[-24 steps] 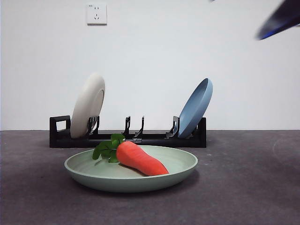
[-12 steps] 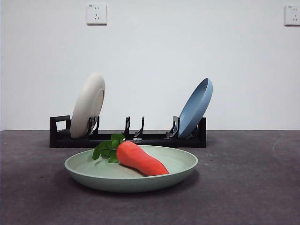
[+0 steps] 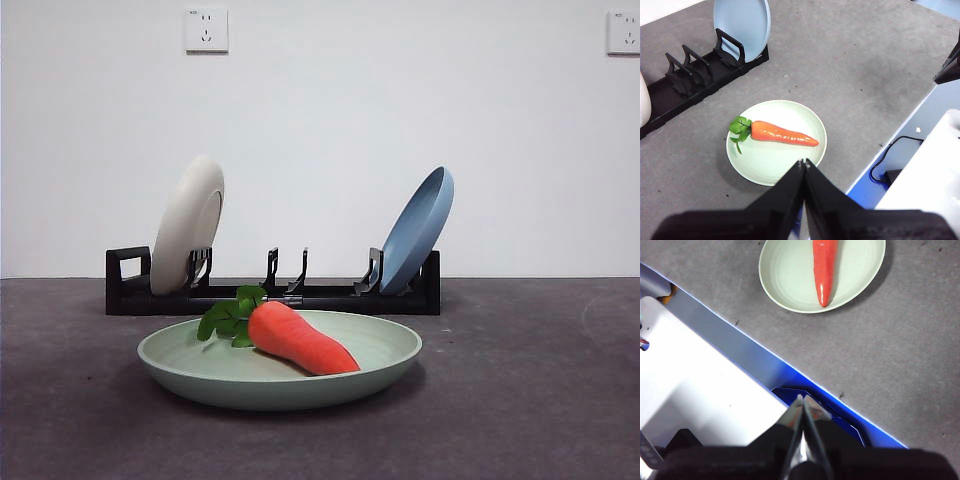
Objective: Take the green plate from the plate rack,put the plate on the table,take the carrot from the table,put the carrot in the plate
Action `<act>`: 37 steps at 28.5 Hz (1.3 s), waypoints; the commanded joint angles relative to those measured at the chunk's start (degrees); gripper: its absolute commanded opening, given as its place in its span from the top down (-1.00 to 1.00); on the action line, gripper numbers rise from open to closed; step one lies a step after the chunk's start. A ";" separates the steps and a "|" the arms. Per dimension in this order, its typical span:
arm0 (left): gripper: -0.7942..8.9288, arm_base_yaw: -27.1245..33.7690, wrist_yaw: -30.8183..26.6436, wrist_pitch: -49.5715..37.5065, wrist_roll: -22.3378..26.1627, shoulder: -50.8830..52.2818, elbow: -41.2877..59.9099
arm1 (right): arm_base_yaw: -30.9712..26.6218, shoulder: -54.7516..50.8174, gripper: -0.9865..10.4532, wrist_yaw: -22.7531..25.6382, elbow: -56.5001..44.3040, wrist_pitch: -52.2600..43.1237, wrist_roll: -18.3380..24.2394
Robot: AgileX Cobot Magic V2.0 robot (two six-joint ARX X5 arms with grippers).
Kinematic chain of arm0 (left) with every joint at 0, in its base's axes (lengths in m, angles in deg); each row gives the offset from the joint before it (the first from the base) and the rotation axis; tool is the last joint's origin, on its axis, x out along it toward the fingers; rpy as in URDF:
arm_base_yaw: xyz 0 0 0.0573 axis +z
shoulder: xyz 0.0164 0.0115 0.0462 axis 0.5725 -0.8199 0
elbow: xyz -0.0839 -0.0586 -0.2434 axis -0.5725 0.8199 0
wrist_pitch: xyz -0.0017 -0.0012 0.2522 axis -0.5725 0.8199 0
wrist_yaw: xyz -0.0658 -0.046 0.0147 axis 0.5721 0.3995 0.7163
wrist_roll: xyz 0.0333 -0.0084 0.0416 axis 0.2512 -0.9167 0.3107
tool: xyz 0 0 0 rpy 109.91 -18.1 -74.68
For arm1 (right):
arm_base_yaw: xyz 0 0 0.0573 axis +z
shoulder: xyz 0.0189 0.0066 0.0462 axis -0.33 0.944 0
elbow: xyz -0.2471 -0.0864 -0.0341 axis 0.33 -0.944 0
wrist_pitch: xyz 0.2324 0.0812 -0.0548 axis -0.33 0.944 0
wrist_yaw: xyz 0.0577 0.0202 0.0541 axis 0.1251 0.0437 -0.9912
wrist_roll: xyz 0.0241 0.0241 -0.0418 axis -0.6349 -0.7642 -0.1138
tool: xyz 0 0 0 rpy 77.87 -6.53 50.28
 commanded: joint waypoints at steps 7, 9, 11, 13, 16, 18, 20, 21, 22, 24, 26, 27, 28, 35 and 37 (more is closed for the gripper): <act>0.84 -0.20 -0.09 -0.15 -0.15 0.04 0.26 | 0.09 -0.15 0.83 0.13 -0.07 -0.22 0.22; 0.84 0.28 -1.95 -1.07 2.62 0.07 0.26 | 0.09 -0.15 0.83 0.13 -0.07 -0.22 0.22; 0.84 2.12 -4.94 -3.58 5.29 0.61 0.28 | 0.09 -0.15 0.83 0.13 -0.07 -0.22 0.22; 0.84 5.53 -6.80 -7.50 9.49 1.22 0.35 | 0.09 -0.15 0.83 0.15 -0.07 -0.20 0.22; 0.84 13.75 -4.61 -13.53 15.72 2.34 0.42 | 0.09 -0.15 0.83 0.15 -0.07 -0.20 0.22; 0.84 22.10 -0.70 -17.35 18.56 3.61 0.50 | 0.09 -0.15 0.83 0.13 -0.07 -0.20 0.22; 0.84 28.50 2.75 -20.63 20.20 5.05 1.27 | 0.09 -0.15 0.83 0.13 -0.07 -0.20 0.22; 0.84 31.54 4.42 -22.88 21.24 6.05 2.14 | 0.09 -0.15 0.83 0.15 -0.07 -0.20 0.22; 0.84 34.88 6.19 -26.18 22.43 7.39 3.65 | 0.09 -0.15 0.83 0.13 -0.07 -0.20 0.22; 0.84 40.46 8.98 -33.07 24.33 10.29 7.43 | 0.09 -0.15 0.83 0.13 -0.07 -0.20 0.22; 0.84 45.68 10.49 -40.81 25.33 13.88 12.79 | 0.09 -0.15 0.83 0.13 -0.07 -0.20 0.22; 0.84 47.67 10.67 -43.85 25.46 15.50 15.37 | 0.09 -0.15 0.83 0.13 -0.07 -0.20 0.22; 0.84 49.92 10.62 -47.30 25.46 17.29 18.53 | 0.09 -0.15 0.83 0.15 -0.07 -0.20 0.22; 0.84 62.25 15.41 -58.90 22.88 27.50 39.54 | 0.09 -0.15 0.83 0.15 -0.07 -0.20 0.22; 0.84 64.46 16.72 -58.86 22.18 29.53 44.52 | 0.09 -0.15 0.83 0.13 -0.07 -0.20 0.22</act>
